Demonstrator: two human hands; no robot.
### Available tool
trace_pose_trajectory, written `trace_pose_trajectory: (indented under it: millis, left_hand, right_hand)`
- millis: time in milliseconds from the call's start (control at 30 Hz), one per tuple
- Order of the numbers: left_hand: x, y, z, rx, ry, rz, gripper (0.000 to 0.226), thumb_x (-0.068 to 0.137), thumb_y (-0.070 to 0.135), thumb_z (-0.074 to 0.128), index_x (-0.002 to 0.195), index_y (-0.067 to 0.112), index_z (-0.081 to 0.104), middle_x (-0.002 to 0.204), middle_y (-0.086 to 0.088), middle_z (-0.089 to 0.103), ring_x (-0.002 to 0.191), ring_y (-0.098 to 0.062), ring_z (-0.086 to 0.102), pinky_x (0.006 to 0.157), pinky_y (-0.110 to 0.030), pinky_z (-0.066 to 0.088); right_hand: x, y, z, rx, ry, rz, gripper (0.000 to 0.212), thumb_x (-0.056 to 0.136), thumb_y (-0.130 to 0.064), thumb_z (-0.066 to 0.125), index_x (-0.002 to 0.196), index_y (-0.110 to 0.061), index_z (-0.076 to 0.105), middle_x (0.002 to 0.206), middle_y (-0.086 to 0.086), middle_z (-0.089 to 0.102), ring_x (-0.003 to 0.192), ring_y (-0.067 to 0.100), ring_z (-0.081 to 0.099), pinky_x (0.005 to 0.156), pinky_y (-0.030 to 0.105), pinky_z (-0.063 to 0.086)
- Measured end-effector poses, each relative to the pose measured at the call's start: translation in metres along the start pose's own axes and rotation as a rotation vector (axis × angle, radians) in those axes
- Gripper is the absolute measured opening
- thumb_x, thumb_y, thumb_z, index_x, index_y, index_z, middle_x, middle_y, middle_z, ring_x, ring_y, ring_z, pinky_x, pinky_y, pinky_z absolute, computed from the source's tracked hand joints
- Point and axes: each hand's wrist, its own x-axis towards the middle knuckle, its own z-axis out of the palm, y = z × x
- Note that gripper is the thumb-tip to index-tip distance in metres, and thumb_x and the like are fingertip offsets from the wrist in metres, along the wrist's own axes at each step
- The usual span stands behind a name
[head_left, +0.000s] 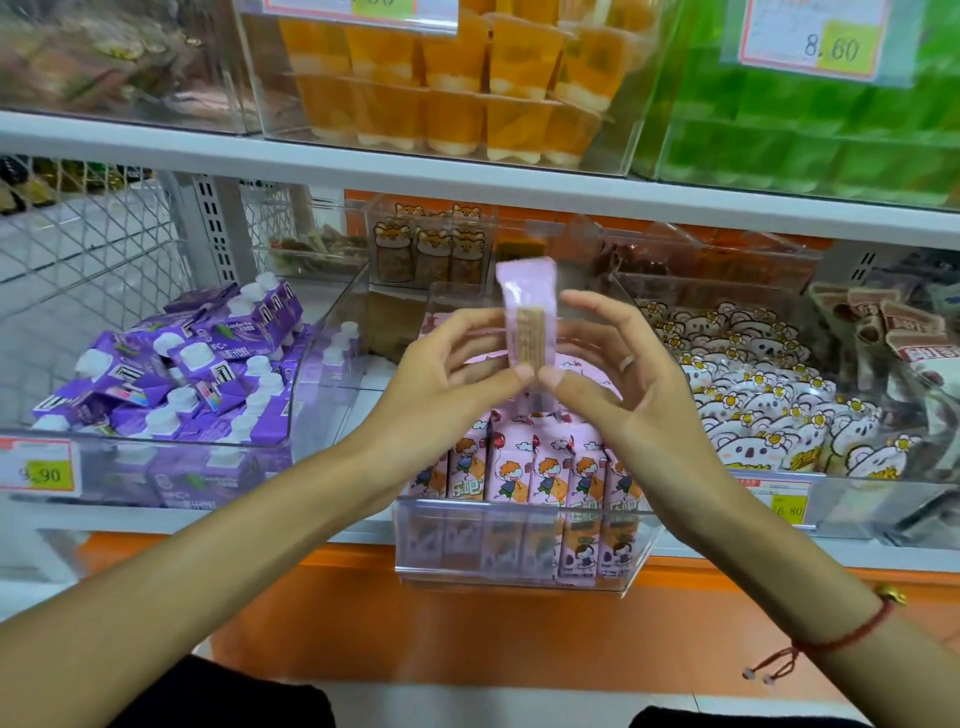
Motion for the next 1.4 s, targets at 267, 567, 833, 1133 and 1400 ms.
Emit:
trace_pose_trajectory:
  millis: [267,567,833,1133,1400]
  left_hand:
    - [-0.001,0.003,0.006,-0.147,0.12,-0.014,0.063,0.072,0.034,0.075,0.128,0.021,0.048,0.119,0.008,0.067,0.107,-0.007,0.065,0.085,-0.025,0.055]
    - [-0.003,0.009,-0.004,0.041,0.055,0.124,0.049,0.083,0.011,0.07,0.127,0.027,0.053,0.123,0.013,0.061,0.108,-0.005,0.063,0.085,-0.018,0.052]
    - [-0.002,0.014,-0.008,0.274,0.057,0.276,0.04,0.085,0.0,0.067,0.119,0.019,0.059,0.113,0.011,0.066,0.106,-0.002,0.062,0.089,-0.022,0.053]
    - [0.026,0.008,-0.024,0.449,0.342,0.34,0.034,0.083,0.017,0.073,0.112,0.024,0.056,0.108,0.01,0.063,0.1,0.001,0.059,0.083,-0.015,0.049]
    - [0.061,-0.002,-0.012,0.801,0.09,0.253,0.037,0.085,0.022,0.071,0.12,0.02,0.059,0.115,0.002,0.066,0.101,-0.013,0.064,0.084,-0.029,0.053]
  right_hand:
    - [-0.002,-0.004,0.005,-0.039,0.043,-0.034,0.032,0.087,-0.008,0.066,0.117,-0.019,0.059,0.103,-0.019,0.066,0.094,0.001,0.064,0.075,0.015,0.052]
    - [0.001,0.002,-0.003,0.112,0.23,0.157,0.038,0.075,-0.039,0.07,0.105,-0.017,0.062,0.092,-0.003,0.072,0.077,0.01,0.068,0.064,0.014,0.05]
    - [0.003,0.006,-0.007,0.064,0.338,0.157,0.041,0.079,-0.041,0.067,0.112,-0.017,0.059,0.103,-0.005,0.069,0.088,0.002,0.068,0.071,0.013,0.05]
    - [-0.006,0.013,-0.006,-0.647,-0.012,-0.104,0.027,0.092,-0.028,0.059,0.118,-0.025,0.056,0.118,-0.01,0.054,0.107,0.002,0.05,0.094,0.028,0.044]
    - [-0.017,0.025,0.003,-1.026,-0.325,-0.084,0.043,0.098,-0.044,0.04,0.134,-0.022,0.048,0.128,-0.004,0.05,0.117,0.014,0.043,0.092,0.027,0.033]
